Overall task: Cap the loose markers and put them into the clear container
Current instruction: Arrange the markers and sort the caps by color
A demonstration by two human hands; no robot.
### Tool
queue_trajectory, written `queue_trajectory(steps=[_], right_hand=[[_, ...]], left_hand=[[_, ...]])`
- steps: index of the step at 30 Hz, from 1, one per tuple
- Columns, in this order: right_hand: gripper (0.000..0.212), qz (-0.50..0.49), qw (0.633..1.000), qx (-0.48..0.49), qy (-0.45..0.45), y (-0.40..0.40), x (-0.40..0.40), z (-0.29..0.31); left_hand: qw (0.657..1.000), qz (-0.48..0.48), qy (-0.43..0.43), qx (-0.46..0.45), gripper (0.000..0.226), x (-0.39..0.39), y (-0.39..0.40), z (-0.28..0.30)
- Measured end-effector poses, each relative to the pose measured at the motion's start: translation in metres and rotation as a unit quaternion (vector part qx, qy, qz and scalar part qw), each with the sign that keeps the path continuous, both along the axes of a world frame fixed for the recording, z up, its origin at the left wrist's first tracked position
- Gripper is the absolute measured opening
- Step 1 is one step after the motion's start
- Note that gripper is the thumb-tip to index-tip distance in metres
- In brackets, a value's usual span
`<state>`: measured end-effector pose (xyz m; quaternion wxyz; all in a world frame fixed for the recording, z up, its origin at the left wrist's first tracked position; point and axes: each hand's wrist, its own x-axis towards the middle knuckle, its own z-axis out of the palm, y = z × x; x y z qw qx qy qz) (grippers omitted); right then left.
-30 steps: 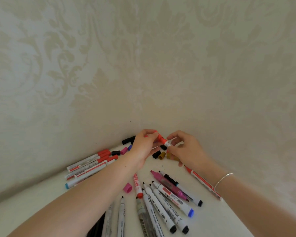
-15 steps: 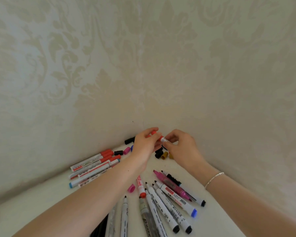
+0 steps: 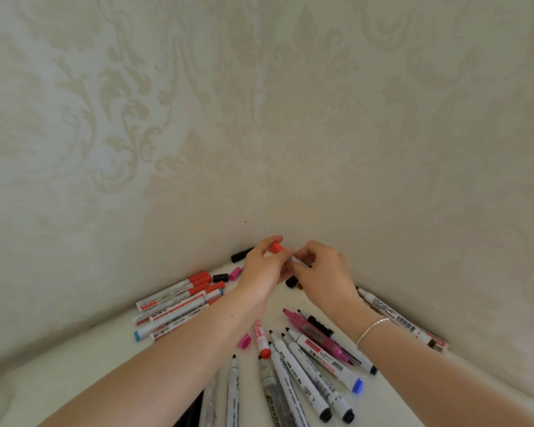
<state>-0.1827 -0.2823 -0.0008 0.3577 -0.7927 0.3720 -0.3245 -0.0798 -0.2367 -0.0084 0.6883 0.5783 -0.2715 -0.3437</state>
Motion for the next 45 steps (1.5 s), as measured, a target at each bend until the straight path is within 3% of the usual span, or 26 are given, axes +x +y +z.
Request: queue_trajectory(steps=[3, 6, 8, 12, 14, 17, 22, 25, 31, 35, 38, 41, 45], right_hand=[[0.010, 0.054, 0.996, 0.056, -0.034, 0.002, 0.000, 0.007], [0.017, 0.095, 0.984, 0.150, -0.031, -0.006, -0.012, 0.023], [0.024, 0.065, 0.975, 0.214, -0.004, -0.022, -0.029, 0.029], [0.027, 0.022, 0.965, 0.236, 0.108, -0.041, -0.065, 0.029], [0.025, 0.002, 0.963, 0.188, 0.193, -0.041, -0.071, 0.023], [0.028, -0.006, 0.931, 0.003, 0.366, -0.039, -0.072, 0.007], [0.020, 0.007, 0.900, -0.096, 0.426, -0.030, -0.069, -0.013], [0.022, -0.004, 0.906, -0.121, 0.406, -0.030, -0.068, -0.019], [0.030, 0.006, 0.934, -0.072, 0.349, -0.032, -0.063, -0.018], [0.032, 0.040, 0.984, 0.091, 0.150, -0.033, -0.051, -0.007], [0.029, 0.077, 0.976, 0.203, -0.008, -0.028, -0.042, 0.004], [0.030, 0.066, 0.967, 0.230, -0.093, -0.026, -0.032, 0.009], [0.032, 0.034, 0.954, 0.263, -0.142, -0.025, -0.020, 0.010]], left_hand=[[1.000, 0.010, 0.012, -0.009, 0.046, 0.007, 0.003, 0.004], [0.997, 0.052, 0.035, -0.053, 0.038, 0.024, 0.011, 0.020], [0.996, 0.073, 0.002, -0.054, 0.033, 0.039, 0.020, 0.030], [0.990, 0.072, -0.120, 0.000, 0.031, 0.057, 0.038, 0.036], [0.979, 0.062, -0.191, 0.040, 0.033, 0.061, 0.045, 0.033], [0.955, 0.067, -0.277, 0.087, 0.034, 0.068, 0.051, 0.025], [0.937, 0.085, -0.321, 0.113, 0.033, 0.077, 0.059, 0.012], [0.928, 0.095, -0.335, 0.130, 0.035, 0.082, 0.061, 0.012], [0.908, 0.120, -0.362, 0.170, 0.025, 0.096, 0.066, 0.018], [0.871, 0.106, -0.432, 0.212, 0.017, 0.103, 0.069, 0.016], [0.854, 0.072, -0.454, 0.243, 0.007, 0.112, 0.068, 0.012], [0.841, 0.034, -0.475, 0.257, 0.010, 0.116, 0.064, 0.007], [0.817, -0.022, -0.503, 0.282, 0.020, 0.120, 0.061, 0.002]])
